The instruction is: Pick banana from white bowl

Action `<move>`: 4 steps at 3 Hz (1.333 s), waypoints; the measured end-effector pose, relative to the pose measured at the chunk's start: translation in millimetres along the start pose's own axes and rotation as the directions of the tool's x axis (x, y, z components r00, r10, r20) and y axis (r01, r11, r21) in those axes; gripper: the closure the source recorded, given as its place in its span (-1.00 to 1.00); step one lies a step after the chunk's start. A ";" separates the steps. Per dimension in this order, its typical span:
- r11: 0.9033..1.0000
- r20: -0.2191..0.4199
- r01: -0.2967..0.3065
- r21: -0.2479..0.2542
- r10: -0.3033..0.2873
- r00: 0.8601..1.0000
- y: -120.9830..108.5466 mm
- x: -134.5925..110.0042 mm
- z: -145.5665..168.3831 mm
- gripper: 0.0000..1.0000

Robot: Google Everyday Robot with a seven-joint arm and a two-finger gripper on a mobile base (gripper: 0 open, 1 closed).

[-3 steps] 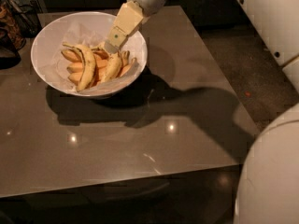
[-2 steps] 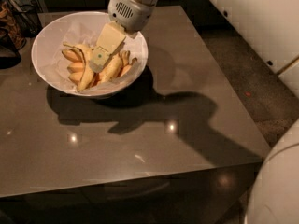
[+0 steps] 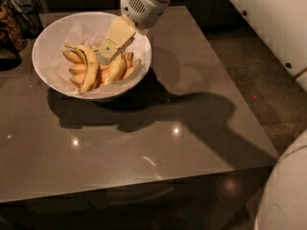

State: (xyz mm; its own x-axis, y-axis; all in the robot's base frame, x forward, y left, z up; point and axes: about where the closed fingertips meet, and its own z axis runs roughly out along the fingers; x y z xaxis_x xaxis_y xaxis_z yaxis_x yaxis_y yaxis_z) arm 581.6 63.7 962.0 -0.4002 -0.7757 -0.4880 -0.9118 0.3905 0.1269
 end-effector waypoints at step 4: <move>0.999 -0.049 -0.017 0.040 0.019 0.999 -4.7 -10.9 15.1 -0.72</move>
Offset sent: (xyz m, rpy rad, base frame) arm 0.0251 -0.0208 0.0007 0.0284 0.0362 -0.1117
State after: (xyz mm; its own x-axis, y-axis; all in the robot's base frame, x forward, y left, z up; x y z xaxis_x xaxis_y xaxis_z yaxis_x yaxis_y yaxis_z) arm 591.6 77.7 953.7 -0.4217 -0.7916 -0.4422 -0.9003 0.4234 0.1008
